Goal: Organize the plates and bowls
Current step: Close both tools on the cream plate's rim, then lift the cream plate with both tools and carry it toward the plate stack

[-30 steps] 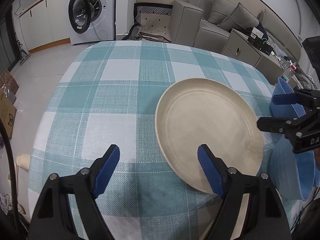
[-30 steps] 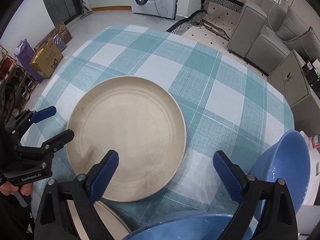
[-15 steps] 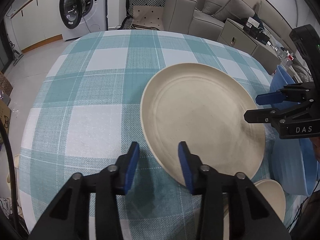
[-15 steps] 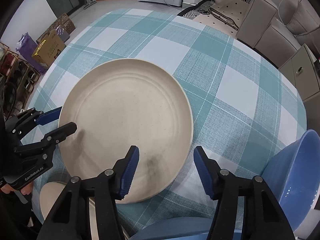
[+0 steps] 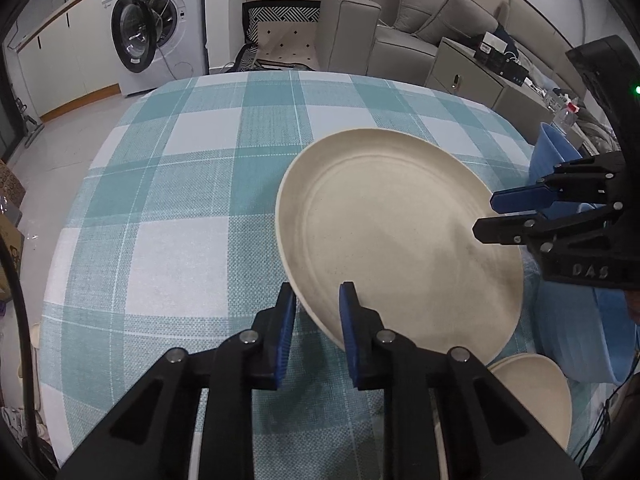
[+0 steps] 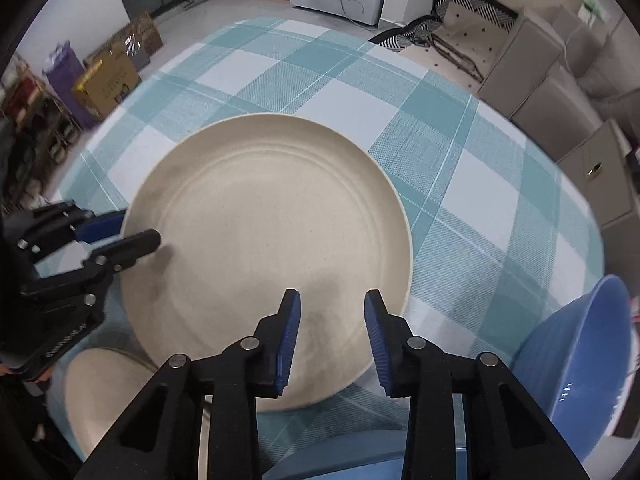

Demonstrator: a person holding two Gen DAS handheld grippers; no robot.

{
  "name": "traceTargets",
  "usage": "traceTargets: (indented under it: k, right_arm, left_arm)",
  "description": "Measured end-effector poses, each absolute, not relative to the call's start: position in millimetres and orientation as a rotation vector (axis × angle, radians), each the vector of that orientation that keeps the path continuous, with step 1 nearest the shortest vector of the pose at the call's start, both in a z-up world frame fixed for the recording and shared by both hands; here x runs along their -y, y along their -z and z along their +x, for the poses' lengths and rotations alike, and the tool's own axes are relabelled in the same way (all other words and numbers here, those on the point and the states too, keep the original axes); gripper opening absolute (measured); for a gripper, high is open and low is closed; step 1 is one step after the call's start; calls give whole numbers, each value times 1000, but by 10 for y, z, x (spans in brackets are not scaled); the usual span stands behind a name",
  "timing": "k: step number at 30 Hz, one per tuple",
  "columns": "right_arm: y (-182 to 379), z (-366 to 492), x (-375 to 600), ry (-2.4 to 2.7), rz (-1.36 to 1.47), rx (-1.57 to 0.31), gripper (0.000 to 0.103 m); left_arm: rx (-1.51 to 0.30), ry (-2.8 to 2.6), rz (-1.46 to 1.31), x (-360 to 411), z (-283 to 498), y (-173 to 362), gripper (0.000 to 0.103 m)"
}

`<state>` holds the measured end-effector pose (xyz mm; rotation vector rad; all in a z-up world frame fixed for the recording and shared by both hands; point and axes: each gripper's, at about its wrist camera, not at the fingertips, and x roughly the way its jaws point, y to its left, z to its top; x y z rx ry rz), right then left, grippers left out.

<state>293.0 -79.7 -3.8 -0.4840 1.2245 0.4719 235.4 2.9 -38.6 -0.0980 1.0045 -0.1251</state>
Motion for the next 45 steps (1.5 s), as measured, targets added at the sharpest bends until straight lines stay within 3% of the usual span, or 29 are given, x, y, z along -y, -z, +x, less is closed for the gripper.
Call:
traceTargets:
  k: [8,23,45]
  right_arm:
    - [-40,3039,925,-406,-454,-1202,43]
    - [158,3135,937,-409,-440,-1259,43]
    - [-303,2868,931,-425,-396,-1148,43]
  left_arm:
    - [-1016,102,-111,-103,2393,439,21]
    - [-1023,99,-63,-13,2397,496,21]
    - [-938,67,-71,-88,2231,128,21]
